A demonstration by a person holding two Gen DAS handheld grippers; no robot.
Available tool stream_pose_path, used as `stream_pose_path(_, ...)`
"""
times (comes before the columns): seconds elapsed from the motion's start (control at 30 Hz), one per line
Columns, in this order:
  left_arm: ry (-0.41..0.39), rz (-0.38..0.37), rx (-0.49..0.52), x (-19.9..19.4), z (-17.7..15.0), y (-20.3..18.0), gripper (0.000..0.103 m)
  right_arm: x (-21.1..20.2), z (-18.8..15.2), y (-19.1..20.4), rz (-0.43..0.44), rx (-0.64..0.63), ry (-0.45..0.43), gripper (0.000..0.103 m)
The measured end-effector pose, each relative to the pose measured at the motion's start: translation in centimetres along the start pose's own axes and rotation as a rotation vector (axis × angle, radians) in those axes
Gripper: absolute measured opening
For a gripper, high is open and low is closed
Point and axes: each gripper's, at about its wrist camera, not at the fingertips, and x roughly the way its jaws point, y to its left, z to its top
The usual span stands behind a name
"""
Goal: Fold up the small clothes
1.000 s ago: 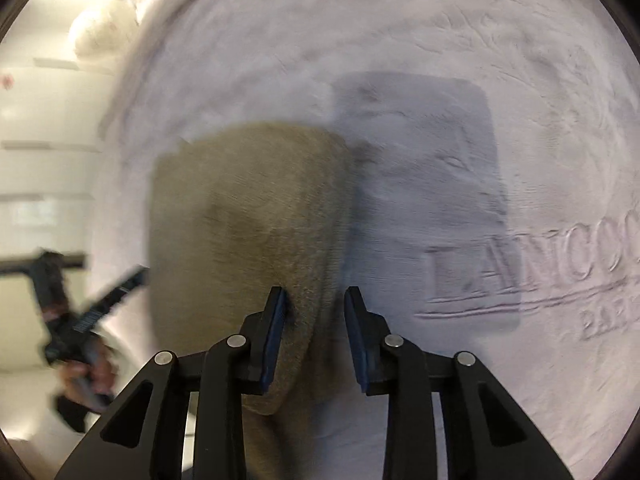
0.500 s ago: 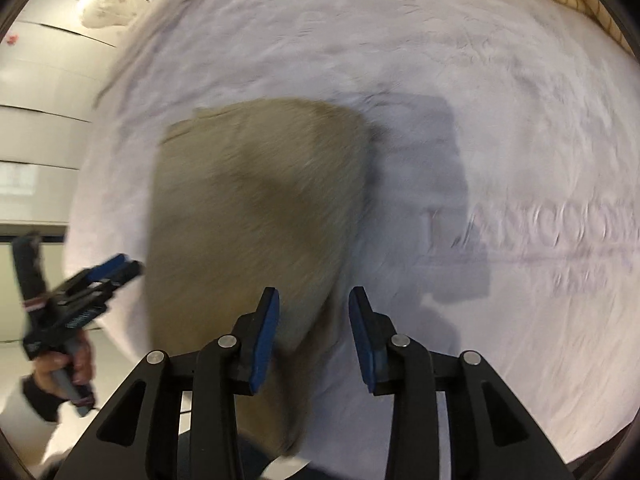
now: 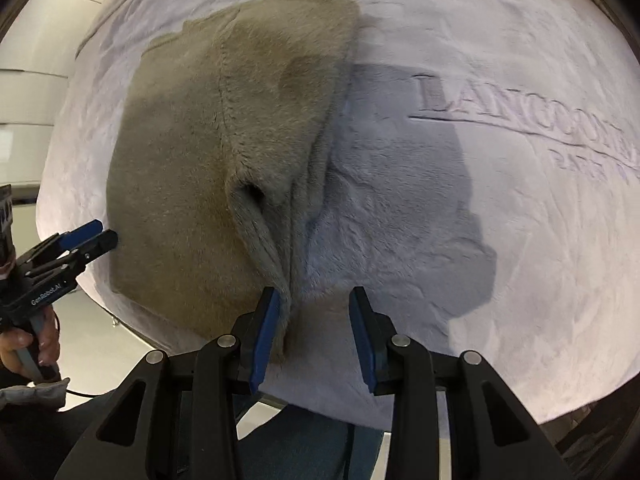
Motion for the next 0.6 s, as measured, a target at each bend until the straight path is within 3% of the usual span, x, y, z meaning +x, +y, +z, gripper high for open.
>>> stream_pose_path(0.4, -0.01, 0.0, -0.012, -0.9, 1.2, 0.5, 0.058, -3.2, -0.4, -1.3, -0.013, 0.035, -0.035, 0.041)
stream_pose_path(0.6, -0.012, 0.014, -0.024, -1.3, 2.3, 1.2, 0.058, -3.5, 1.2, -0.4, 0.036, 0.084, -0.081, 0.048)
